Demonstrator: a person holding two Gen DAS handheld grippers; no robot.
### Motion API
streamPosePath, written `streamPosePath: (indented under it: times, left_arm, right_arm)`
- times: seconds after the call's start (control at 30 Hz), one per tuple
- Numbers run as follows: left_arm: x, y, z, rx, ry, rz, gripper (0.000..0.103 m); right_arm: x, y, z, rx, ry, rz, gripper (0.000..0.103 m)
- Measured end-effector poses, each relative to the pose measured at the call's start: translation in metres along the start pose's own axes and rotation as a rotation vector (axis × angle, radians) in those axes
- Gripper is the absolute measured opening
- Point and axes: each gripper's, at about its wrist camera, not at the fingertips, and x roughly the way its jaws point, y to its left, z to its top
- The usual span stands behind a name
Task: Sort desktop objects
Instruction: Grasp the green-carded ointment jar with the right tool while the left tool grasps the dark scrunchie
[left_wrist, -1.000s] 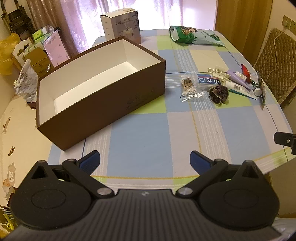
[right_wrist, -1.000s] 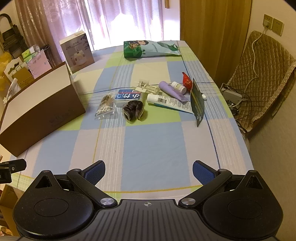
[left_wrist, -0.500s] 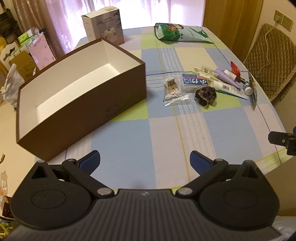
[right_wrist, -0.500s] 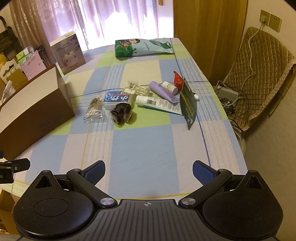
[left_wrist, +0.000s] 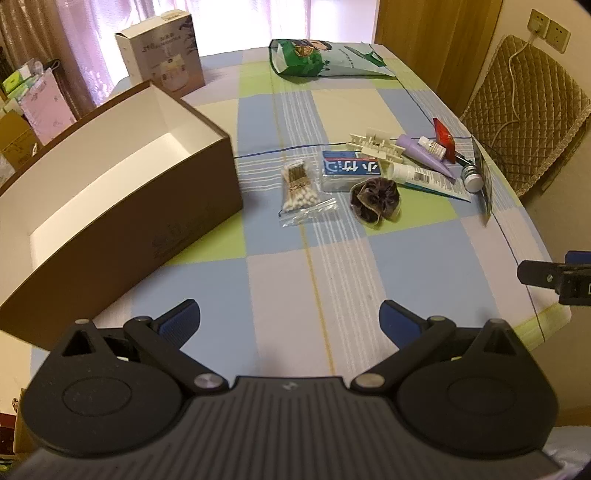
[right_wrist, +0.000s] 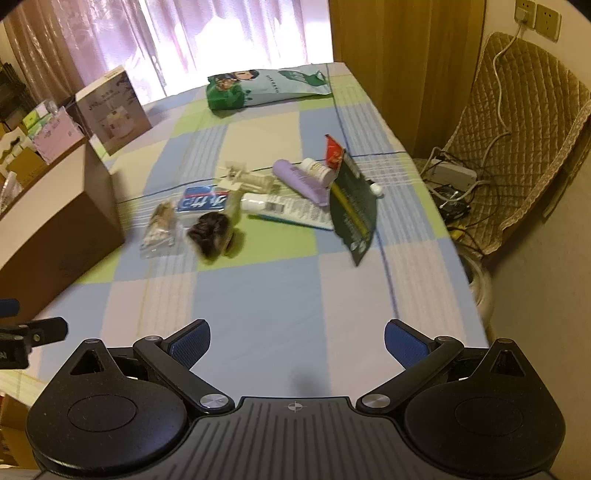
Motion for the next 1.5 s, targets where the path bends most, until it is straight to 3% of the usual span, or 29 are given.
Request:
streamPosePath:
  times: [0.23, 0.37, 0.43, 0.8, 0.87, 0.9, 0.97, 1.0, 1.13, 1.27, 1.4, 1.5]
  left_arm:
    - [0.026, -0.012, 0.021, 0.006, 0.012, -0.009, 0.102]
    - [0.044, -0.018, 0.035, 0.001, 0.021, -0.021, 0.102]
    - [0.051, -0.020, 0.041, -0.004, 0.025, -0.025, 0.102]
    - [0.084, -0.025, 0.057, -0.015, 0.072, -0.028, 0.102]
    - [0.089, -0.029, 0.060, -0.003, 0.076, -0.033, 0.102]
    - [0.092, -0.031, 0.061, 0.005, 0.078, -0.036, 0.102]
    - [0.096, -0.034, 0.063, 0.020, 0.080, -0.043, 0.101]
    - [0.097, -0.036, 0.063, 0.026, 0.079, -0.049, 0.101]
    - [0.103, -0.042, 0.064, 0.054, 0.079, -0.071, 0.101]
    - [0.107, -0.048, 0.065, 0.080, 0.075, -0.093, 0.099]
    - [0.110, -0.052, 0.065, 0.103, 0.064, -0.115, 0.097]
    - [0.112, -0.055, 0.065, 0.113, 0.053, -0.132, 0.095]
  right_arm:
    - [0.022, -0.010, 0.019, -0.082, -0.085, -0.090, 0.103]
    - [0.047, -0.006, 0.027, -0.192, -0.132, -0.153, 0.103]
    - [0.059, -0.003, 0.029, -0.240, -0.138, -0.171, 0.079]
    - [0.105, -0.008, 0.038, -0.309, -0.139, -0.185, 0.078]
    - [0.111, -0.009, 0.039, -0.312, -0.142, -0.189, 0.059]
    - [0.113, -0.012, 0.039, -0.300, -0.134, -0.185, 0.043]
    - [0.113, -0.019, 0.039, -0.261, -0.131, -0.171, 0.031]
    - [0.111, -0.024, 0.038, -0.233, -0.136, -0.161, 0.020]
    - [0.095, -0.056, 0.036, -0.042, -0.158, -0.087, 0.004]
    - [0.076, -0.098, 0.028, 0.224, -0.132, 0.041, 0.002]
    - [0.063, -0.125, 0.012, 0.380, -0.040, 0.094, 0.003]
    - [0.058, -0.132, 0.001, 0.413, 0.005, 0.096, 0.003]
